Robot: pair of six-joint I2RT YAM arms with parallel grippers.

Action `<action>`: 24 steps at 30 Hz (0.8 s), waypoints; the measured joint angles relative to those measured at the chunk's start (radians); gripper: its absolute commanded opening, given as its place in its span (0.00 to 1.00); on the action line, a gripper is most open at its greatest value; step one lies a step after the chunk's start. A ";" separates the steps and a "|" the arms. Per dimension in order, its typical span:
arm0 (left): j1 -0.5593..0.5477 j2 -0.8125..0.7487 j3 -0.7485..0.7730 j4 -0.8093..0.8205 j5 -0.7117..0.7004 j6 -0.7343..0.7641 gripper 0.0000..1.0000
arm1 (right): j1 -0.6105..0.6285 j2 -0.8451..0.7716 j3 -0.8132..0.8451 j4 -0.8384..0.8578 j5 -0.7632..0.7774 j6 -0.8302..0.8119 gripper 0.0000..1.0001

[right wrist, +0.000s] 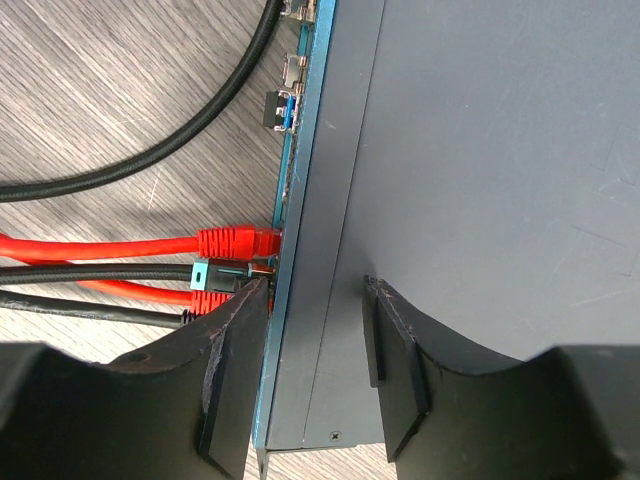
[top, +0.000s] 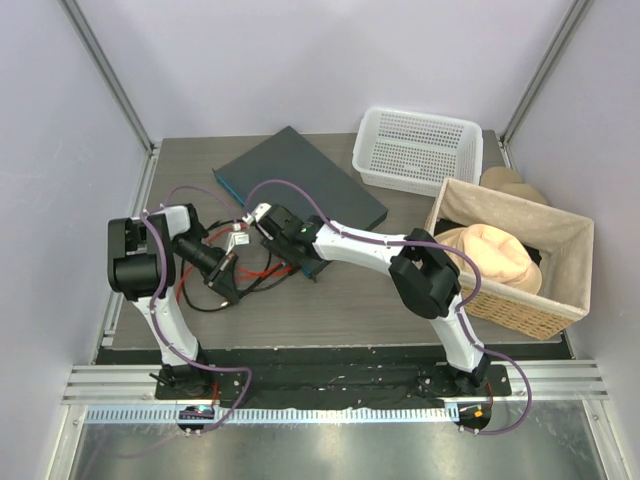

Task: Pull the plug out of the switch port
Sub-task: Pull the connector from the switch port.

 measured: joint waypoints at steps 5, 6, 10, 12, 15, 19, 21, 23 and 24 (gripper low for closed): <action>0.009 0.040 0.096 -0.042 -0.055 0.016 0.00 | 0.000 0.006 0.013 -0.013 0.000 0.000 0.50; 0.009 0.040 0.096 -0.042 -0.055 0.022 0.00 | 0.000 0.006 0.014 -0.015 0.000 0.000 0.50; 0.008 0.040 0.028 -0.013 -0.029 0.026 0.00 | 0.000 0.007 0.014 -0.015 0.001 0.000 0.50; 0.003 0.040 -0.024 0.007 -0.025 0.026 0.00 | 0.000 0.008 0.014 -0.011 0.003 0.000 0.50; 0.015 0.040 -0.072 -0.014 -0.077 0.035 0.00 | 0.000 0.023 0.015 0.040 0.033 -0.003 0.50; 0.042 0.040 -0.024 -0.031 -0.100 0.050 0.00 | 0.000 0.027 0.015 0.057 0.043 -0.004 0.50; 0.057 0.043 0.034 -0.034 -0.103 0.053 0.00 | 0.000 0.027 0.015 0.058 0.044 -0.004 0.50; 0.069 0.043 0.078 -0.029 -0.104 0.055 0.00 | 0.000 0.027 0.015 0.059 0.044 -0.005 0.50; 0.073 0.043 0.088 -0.029 -0.105 0.058 0.00 | 0.000 0.027 0.015 0.060 0.044 -0.005 0.50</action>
